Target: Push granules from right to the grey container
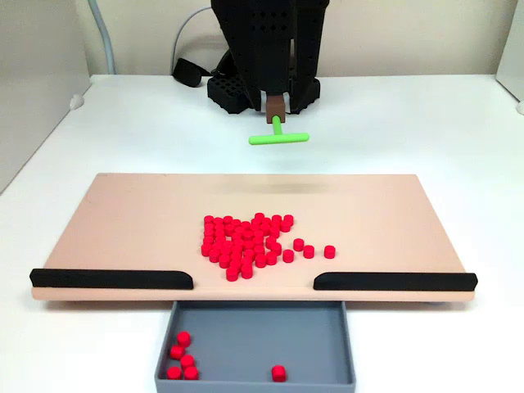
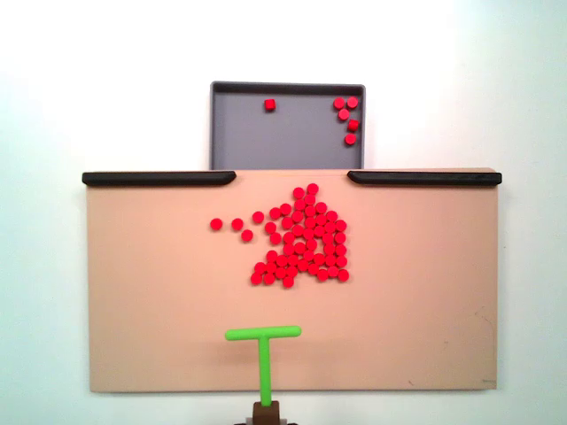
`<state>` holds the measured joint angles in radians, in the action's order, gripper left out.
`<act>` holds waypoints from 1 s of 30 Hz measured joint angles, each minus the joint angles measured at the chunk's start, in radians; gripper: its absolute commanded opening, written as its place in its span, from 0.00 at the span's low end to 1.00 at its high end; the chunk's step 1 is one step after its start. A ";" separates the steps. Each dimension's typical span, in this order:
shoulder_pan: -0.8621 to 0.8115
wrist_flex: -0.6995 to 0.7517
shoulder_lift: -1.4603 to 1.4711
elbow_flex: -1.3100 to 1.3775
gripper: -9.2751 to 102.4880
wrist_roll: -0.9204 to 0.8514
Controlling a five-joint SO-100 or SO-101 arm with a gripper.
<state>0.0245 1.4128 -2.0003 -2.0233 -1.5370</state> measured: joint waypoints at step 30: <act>-0.041 0.005 0.006 0.000 0.08 -0.132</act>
<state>-0.0169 1.4174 -1.9942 -2.0233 -1.6690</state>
